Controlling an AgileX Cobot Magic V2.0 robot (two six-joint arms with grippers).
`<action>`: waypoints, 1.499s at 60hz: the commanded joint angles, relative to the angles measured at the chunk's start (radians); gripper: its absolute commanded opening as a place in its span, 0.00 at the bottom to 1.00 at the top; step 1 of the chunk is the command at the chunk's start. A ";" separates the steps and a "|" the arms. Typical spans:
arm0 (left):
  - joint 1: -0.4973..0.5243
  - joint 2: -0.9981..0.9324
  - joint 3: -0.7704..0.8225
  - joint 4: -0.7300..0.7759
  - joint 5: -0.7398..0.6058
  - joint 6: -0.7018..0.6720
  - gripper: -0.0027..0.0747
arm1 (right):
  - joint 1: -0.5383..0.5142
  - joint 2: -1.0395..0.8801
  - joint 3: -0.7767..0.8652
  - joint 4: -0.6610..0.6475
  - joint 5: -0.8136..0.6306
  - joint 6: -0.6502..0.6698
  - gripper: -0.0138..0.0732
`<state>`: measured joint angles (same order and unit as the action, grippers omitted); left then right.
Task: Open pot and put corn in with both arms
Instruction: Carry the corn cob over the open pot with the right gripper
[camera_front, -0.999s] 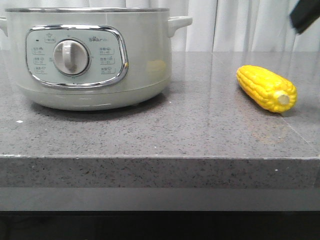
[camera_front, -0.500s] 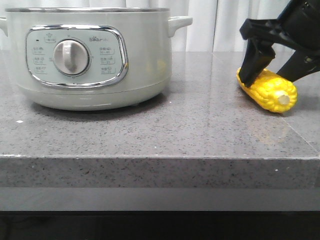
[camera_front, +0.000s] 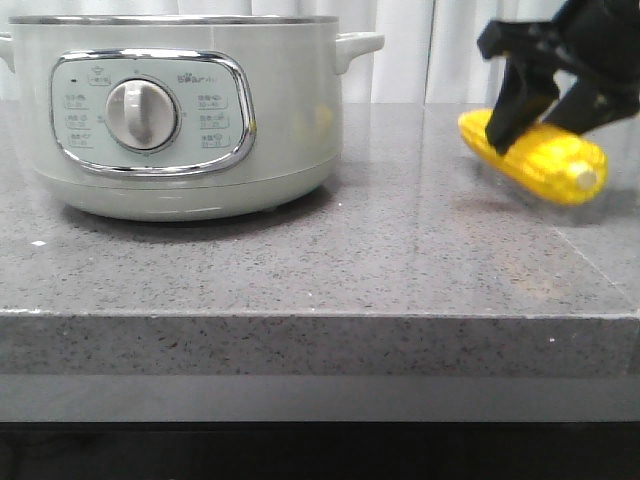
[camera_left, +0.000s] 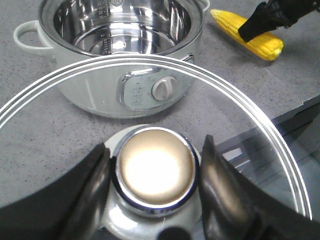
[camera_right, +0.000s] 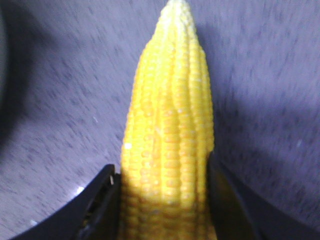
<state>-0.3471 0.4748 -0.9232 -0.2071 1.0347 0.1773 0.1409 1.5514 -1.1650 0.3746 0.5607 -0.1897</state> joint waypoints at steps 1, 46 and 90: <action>-0.005 0.004 -0.035 -0.032 -0.141 -0.004 0.30 | 0.004 -0.089 -0.082 0.012 -0.068 -0.017 0.45; -0.005 0.004 -0.035 -0.032 -0.139 -0.004 0.30 | 0.446 0.271 -0.702 0.012 0.028 -0.045 0.45; -0.005 0.004 -0.035 -0.032 -0.139 -0.004 0.30 | 0.448 0.308 -0.702 0.011 0.135 -0.045 0.76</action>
<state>-0.3471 0.4748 -0.9232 -0.2071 1.0347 0.1773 0.5910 1.9118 -1.8326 0.3746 0.7346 -0.2233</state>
